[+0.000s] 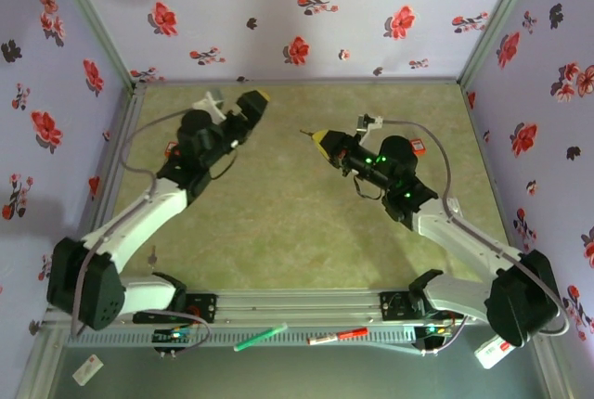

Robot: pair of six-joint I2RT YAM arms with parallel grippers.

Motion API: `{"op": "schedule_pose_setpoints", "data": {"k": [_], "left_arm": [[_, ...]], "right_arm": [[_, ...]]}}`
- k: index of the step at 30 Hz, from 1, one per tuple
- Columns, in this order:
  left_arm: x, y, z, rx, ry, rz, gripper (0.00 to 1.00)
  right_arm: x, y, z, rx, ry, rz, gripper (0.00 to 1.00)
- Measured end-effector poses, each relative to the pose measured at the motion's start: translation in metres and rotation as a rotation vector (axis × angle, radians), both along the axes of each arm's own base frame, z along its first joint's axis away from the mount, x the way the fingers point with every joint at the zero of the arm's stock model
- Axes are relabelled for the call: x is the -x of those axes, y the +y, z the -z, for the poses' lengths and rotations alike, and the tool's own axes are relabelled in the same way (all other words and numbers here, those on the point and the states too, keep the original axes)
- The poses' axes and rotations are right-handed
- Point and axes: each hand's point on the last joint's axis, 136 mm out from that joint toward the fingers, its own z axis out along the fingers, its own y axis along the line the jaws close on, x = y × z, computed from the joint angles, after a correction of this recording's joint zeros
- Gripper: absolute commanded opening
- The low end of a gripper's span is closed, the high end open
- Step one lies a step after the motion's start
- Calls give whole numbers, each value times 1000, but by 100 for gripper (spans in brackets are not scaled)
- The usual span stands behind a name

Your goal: Unlock with the key

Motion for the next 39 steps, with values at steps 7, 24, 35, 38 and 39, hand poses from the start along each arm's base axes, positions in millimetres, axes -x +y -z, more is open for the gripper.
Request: {"op": "schedule_pose_setpoints", "data": {"k": [7,24,35,38,39], "left_arm": [[-31,108,-17,-413,112,-225,100],[-96,253,229,-1266,876,98,94],[-102,282,252,-1229,880,225,84],[-99,279,271,-1203,900,280,83],[-99,278,276,-1199,903,293,82]], "right_arm": [[9,-11,32,197,72,11,0],[32,-41,60,451,141,31,0],[35,-50,78,480,179,48,0],[34,-50,83,489,194,47,0],[34,-49,84,490,196,46,0]]}}
